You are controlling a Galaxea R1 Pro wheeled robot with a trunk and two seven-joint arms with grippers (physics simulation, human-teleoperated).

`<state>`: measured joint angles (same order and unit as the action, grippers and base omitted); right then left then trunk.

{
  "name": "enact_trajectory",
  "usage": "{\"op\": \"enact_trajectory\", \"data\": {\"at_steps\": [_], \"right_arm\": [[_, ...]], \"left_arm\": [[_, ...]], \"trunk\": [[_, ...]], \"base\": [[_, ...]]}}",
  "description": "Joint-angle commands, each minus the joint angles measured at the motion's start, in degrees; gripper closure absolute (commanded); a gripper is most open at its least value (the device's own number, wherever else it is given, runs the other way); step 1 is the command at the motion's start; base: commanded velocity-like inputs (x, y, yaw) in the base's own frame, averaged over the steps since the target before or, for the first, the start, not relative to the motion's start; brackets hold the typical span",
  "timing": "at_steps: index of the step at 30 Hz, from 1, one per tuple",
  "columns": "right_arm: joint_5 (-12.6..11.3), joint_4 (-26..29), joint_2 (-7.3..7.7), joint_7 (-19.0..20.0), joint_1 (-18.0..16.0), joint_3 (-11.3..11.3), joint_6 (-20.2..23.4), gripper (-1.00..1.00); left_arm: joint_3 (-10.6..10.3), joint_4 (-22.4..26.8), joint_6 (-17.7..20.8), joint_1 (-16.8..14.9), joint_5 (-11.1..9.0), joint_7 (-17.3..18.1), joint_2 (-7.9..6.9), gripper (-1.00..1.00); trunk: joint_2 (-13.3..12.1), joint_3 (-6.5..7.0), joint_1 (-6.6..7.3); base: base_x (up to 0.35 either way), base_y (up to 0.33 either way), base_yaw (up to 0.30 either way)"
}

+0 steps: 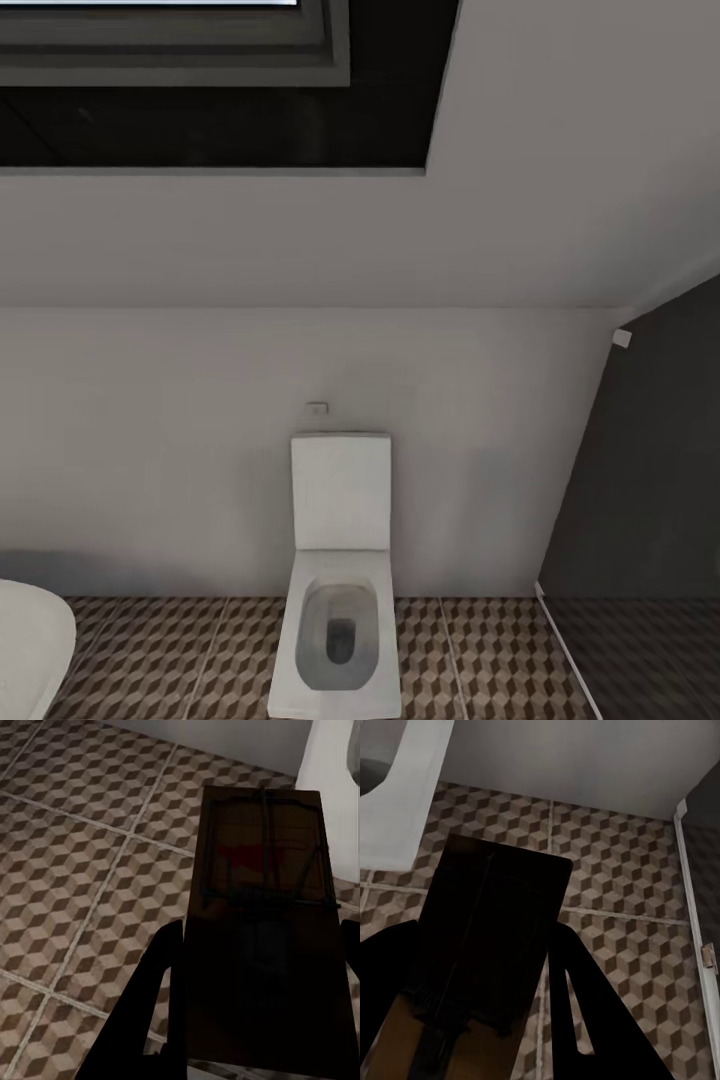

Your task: Take the four mousetraps from the cabinet in the bathroom and place them on the bathroom floor. Make sure all four end up on the same floor surface, and ensure that at least two of them are either under or directly next to the same bathroom sink.

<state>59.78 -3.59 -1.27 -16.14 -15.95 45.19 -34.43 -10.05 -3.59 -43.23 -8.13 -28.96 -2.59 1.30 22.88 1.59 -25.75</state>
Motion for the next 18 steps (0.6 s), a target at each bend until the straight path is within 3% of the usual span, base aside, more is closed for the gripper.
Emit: {"op": "enact_trajectory", "data": {"at_steps": [1, 10, 18], "right_arm": [[0.6, -0.19, 0.04, -0.47, -0.04, 0.33, -0.11, 1.0], [0.6, -0.19, 0.04, -0.47, -0.04, 0.33, -0.11, 1.0], [0.6, -0.19, 0.04, -0.47, -0.04, 0.33, -0.11, 1.0]], "left_arm": [[-0.48, -0.23, -0.25, -0.07, -0.04, -0.4, 0.05, 1.0], [-0.5, -0.21, -0.19, -0.08, -0.04, -0.38, -0.06, 1.0], [-0.46, -0.19, -0.27, -0.07, -0.04, -0.35, 0.02, 1.0]], "trunk": [[0.04, -0.02, -0.03], [0.04, -0.02, -0.03], [0.04, -0.02, -0.03]], "base": [[0.136, 0.0, 0.0], [0.297, 0.0, 0.0], [0.059, 0.0, 0.0]]}}
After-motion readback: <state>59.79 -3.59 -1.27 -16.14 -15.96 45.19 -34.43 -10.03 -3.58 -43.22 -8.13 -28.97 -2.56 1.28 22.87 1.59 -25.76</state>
